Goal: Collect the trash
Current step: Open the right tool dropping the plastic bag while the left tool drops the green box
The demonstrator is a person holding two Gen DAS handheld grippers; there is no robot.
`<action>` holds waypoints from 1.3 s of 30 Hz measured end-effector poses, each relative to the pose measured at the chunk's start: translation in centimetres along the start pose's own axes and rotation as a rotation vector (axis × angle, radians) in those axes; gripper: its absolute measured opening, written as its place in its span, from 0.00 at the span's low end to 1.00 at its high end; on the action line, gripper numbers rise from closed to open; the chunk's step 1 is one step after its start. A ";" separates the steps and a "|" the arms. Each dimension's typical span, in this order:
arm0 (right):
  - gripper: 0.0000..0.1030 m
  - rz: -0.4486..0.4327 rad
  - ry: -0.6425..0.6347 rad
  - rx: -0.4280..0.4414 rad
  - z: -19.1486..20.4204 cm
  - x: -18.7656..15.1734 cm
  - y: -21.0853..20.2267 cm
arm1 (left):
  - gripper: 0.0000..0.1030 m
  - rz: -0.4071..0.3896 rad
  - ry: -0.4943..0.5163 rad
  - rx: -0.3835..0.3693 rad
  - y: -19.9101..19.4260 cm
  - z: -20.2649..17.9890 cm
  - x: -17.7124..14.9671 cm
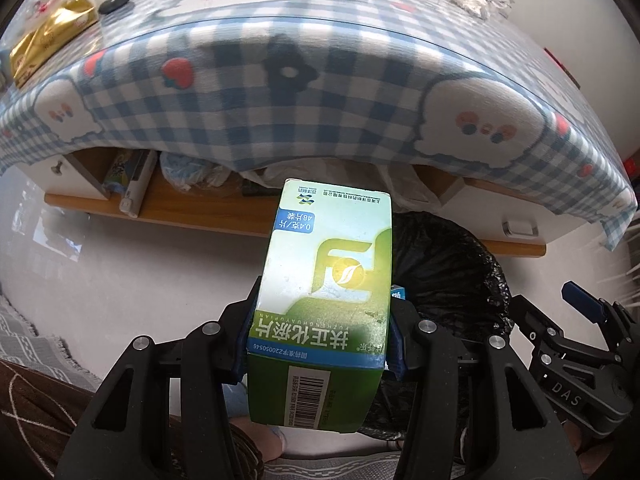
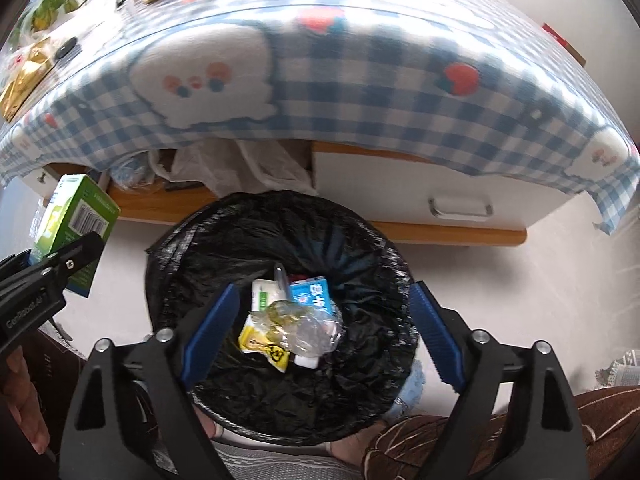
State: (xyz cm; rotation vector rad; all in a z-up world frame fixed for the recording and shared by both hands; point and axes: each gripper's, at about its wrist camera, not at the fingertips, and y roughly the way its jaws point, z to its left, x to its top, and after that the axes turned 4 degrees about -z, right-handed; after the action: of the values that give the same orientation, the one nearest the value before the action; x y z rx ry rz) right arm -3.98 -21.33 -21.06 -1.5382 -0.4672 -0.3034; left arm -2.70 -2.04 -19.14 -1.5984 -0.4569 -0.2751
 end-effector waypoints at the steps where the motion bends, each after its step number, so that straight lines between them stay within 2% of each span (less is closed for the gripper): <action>1: 0.84 0.002 0.014 0.000 -0.6 0.0 0.0 | 0.48 0.002 0.006 -0.002 0.0 -0.4 0.0; 8: 0.90 -0.006 0.032 -0.010 -3.8 0.2 -0.6 | 0.48 0.008 0.030 -0.017 0.2 -3.3 0.0; 13: 0.91 -0.010 0.047 -0.063 -5.4 0.7 -1.6 | 0.48 0.022 0.023 -0.032 0.5 -5.4 -0.1; 19: 0.92 -0.008 0.035 -0.085 -7.1 0.9 -2.1 | 0.49 0.023 0.077 -0.039 0.7 -8.3 -0.4; 31: 0.92 -0.015 0.056 -0.161 -9.1 1.2 -2.8 | 0.49 0.044 0.092 -0.049 1.3 -10.5 -1.1; 34: 0.92 -0.023 0.068 -0.160 -9.4 1.2 -3.0 | 0.51 0.041 0.106 -0.045 1.3 -10.9 -1.3; 39: 0.92 -0.038 0.089 -0.140 -9.3 1.5 -3.1 | 0.63 0.018 0.117 -0.039 0.9 -10.8 -1.3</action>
State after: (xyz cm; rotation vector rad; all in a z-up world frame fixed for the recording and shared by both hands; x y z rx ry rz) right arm -3.22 -30.54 -17.37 -1.6456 -0.4122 -0.4403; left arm -2.37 -12.98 -19.64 -1.6143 -0.3489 -0.3642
